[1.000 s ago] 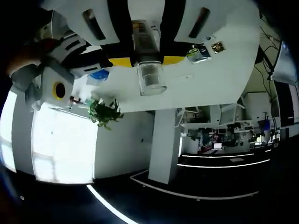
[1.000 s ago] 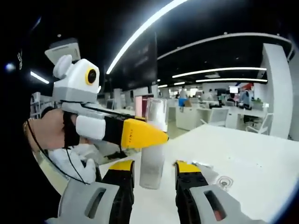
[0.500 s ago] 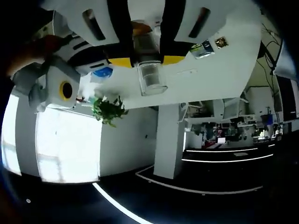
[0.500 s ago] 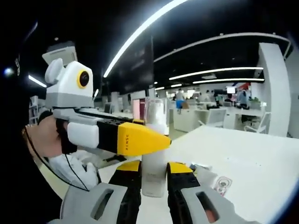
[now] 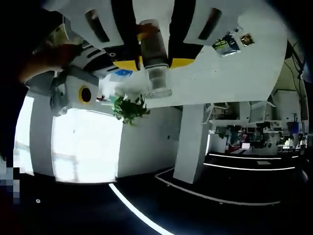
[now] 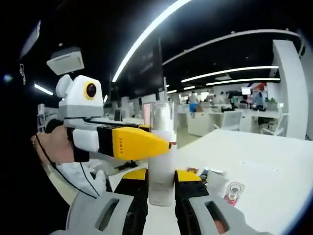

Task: Arrange the skincare products in the storage area until every visible bottle or jar stands upright without overlapping.

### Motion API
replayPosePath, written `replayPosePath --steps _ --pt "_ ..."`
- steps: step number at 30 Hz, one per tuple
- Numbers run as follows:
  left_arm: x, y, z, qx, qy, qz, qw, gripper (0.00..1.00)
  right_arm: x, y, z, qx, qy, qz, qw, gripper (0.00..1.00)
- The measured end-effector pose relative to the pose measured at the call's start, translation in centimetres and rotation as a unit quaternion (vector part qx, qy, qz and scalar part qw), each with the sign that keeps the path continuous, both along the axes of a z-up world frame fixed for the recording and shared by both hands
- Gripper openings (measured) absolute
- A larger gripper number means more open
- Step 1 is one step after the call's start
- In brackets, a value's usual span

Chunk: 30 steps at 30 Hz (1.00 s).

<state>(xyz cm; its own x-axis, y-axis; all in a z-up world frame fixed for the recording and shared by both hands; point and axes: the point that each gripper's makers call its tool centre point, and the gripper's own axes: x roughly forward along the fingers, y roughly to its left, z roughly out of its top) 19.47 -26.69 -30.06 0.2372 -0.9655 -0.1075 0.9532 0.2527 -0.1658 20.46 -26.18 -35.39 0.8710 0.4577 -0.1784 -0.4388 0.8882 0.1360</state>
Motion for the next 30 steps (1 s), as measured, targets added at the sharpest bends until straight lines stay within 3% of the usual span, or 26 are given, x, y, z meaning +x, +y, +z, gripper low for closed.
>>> replayPosePath --steps 4,7,10,12,13,15,16,18,22,26,30 --pt "-0.3 0.4 -0.3 0.002 -0.007 -0.026 0.9996 0.21 -1.1 0.6 0.0 0.042 0.007 0.051 0.9978 0.11" --pt "-0.4 0.6 -0.7 -0.004 0.015 -0.06 0.9981 0.28 -1.9 0.6 -0.3 0.053 0.015 0.078 0.9954 0.11" --pt "-2.0 -0.1 -0.1 -0.02 0.032 -0.098 0.9945 0.3 -2.9 1.4 0.5 0.114 0.019 0.127 0.9851 0.11" --pt "-2.4 0.4 0.1 -0.043 0.052 -0.137 0.9883 0.29 -3.1 1.3 1.2 0.148 0.012 0.135 0.9797 0.11" --pt "-3.0 0.1 0.6 -0.058 0.067 -0.146 0.9853 0.28 -3.6 1.7 1.7 0.171 0.014 0.155 0.9729 0.11" --pt "-3.3 0.2 1.3 -0.083 0.089 -0.158 0.9799 0.28 -3.6 1.3 2.3 0.181 0.003 0.155 0.9712 0.11" --pt "-3.3 0.4 1.4 -0.088 0.094 -0.163 0.9781 0.28 -3.9 1.5 2.9 0.197 0.001 0.165 0.9665 0.11" --pt "-3.7 0.5 1.8 -0.093 0.097 -0.176 0.9751 0.28 -4.2 1.4 3.4 0.207 -0.003 0.173 0.9628 0.11" --pt "-4.6 0.4 1.7 -0.077 0.092 -0.204 0.9715 0.28 -5.6 2.2 4.5 0.229 -0.002 0.223 0.9476 0.11" --pt "-5.8 0.3 2.7 -0.09 0.111 -0.247 0.9586 0.28 -6.4 2.7 4.9 0.233 0.003 0.252 0.9394 0.11" --pt "-6.6 0.0 2.7 -0.072 0.089 -0.265 0.9573 0.25 -7.1 3.4 5.1 0.235 0.007 0.275 0.9322 0.11"
